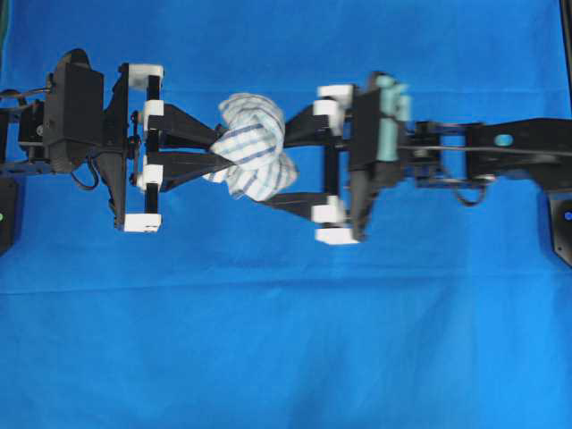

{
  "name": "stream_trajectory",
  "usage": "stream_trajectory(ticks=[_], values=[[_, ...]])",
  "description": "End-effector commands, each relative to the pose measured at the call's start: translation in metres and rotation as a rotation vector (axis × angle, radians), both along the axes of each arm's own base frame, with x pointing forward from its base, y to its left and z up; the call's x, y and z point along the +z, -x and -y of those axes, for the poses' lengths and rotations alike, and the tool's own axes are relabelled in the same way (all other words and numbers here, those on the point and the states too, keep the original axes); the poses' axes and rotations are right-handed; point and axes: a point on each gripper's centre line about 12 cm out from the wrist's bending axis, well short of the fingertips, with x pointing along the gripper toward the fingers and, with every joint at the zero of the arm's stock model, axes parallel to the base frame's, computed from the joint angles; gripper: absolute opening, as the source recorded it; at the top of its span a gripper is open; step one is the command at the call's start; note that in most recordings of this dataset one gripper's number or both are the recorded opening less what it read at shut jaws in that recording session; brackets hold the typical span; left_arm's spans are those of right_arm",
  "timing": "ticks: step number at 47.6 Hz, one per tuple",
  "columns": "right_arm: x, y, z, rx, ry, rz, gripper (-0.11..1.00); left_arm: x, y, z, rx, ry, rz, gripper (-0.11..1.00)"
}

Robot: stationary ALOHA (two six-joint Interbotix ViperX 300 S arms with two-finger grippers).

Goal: Hand over the towel.
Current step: 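Move the right gripper to the towel and grasp its right side, then open the left gripper and pull it back, leaving towel in right gripper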

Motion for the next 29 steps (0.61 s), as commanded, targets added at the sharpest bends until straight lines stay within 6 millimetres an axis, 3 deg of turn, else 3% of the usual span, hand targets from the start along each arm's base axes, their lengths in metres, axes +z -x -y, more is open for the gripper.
stream_trajectory(ticks=[1, 22, 25, 29], values=[[0.0167, -0.0123, -0.0004, 0.005, 0.008, 0.043, 0.71, 0.0124, -0.0006, 0.001, -0.003, -0.005, 0.041, 0.09], [0.0169, -0.0179, -0.0002, 0.004, 0.007, 0.04, 0.7, 0.0144, 0.0014, 0.0011, -0.004, -0.015, 0.048, 0.09], [0.0156, -0.0177, -0.0002, 0.005, 0.01, 0.029, 0.66, 0.0139, 0.0004, 0.0015, -0.006, -0.015, 0.048, 0.09], [0.0142, -0.0174, -0.0003, 0.006, 0.014, 0.016, 0.48, 0.0162, -0.0013, 0.0014, -0.004, -0.004, 0.063, 0.09]])
